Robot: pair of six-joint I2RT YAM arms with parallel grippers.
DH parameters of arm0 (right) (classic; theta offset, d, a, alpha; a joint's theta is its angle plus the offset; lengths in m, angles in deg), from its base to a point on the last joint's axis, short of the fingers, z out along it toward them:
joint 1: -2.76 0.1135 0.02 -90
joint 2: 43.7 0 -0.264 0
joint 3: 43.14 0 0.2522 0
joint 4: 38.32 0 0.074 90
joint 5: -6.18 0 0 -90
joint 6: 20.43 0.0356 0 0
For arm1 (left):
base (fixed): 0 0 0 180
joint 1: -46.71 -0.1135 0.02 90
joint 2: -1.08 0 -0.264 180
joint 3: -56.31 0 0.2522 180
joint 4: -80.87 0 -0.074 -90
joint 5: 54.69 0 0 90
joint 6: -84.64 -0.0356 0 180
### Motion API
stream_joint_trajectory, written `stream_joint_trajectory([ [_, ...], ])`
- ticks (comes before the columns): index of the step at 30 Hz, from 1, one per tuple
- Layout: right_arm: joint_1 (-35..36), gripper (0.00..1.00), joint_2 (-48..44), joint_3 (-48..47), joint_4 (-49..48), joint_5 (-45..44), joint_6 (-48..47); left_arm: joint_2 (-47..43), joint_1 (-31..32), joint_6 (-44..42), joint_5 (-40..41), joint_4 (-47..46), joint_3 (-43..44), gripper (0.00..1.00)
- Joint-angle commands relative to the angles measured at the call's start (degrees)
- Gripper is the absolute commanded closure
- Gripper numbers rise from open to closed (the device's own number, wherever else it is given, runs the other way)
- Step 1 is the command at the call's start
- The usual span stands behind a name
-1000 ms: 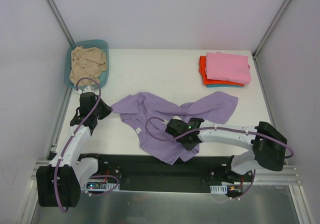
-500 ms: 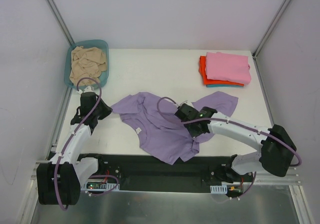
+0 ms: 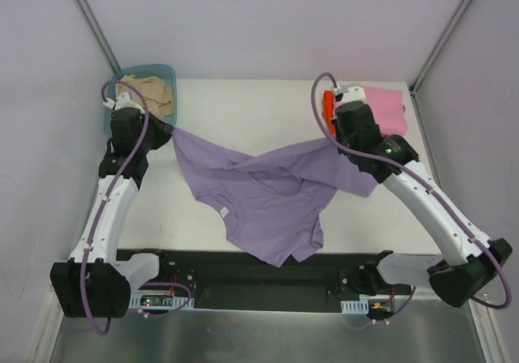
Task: Fold and stack the t-shirts
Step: Flatten out the tshirt
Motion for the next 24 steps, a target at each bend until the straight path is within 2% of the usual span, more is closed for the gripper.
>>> stream_joint_trajectory([
  [1,-1.73,0.99,-6.21,-8.94,0.42,-5.67,-10.09,-4.66,-0.32,0.26,2.07,-1.11,10.58,1.0],
  [6,-1.73,0.99,-14.12,-15.53,0.51,-3.21,-14.94,-9.58,-0.32,-2.38,0.94,-0.41,19.82,1.0],
  [10,-1.73,0.99,-19.31,-24.31,1.65,1.97,-17.58,-14.24,-0.32,-4.22,-0.12,2.75,30.96,1.0],
  [15,-1.65,0.99,-22.65,-35.04,6.82,15.76,-20.74,-17.32,-0.32,-6.94,-2.84,5.48,44.34,1.0],
  [16,-1.73,0.99,-23.35,-36.8,7.27,17.78,-20.75,-17.5,-0.32,-7.38,-4.07,6.35,49.32,1.0],
  [17,-1.73,0.99,-23.97,-39.17,7.71,23.8,-20.92,-17.5,-0.32,-8.08,-4.69,7.58,51.89,1.0],
  [19,-1.82,0.99,-26.33,-40.59,7.63,30.08,-19.88,-17.15,-0.32,-8.44,-6.27,8.2,58.47,1.0],
  [20,-1.73,0.99,-26.96,-41.12,7.37,36.54,-19.69,-16.8,-0.32,-8.53,-6.8,8.29,60.69,1.0],
  [24,-2.87,0.99,-28.46,-43.75,5.09,40.74,-17.85,-14.61,-0.32,-8.79,-8.74,9.17,70.54,1.0],
])
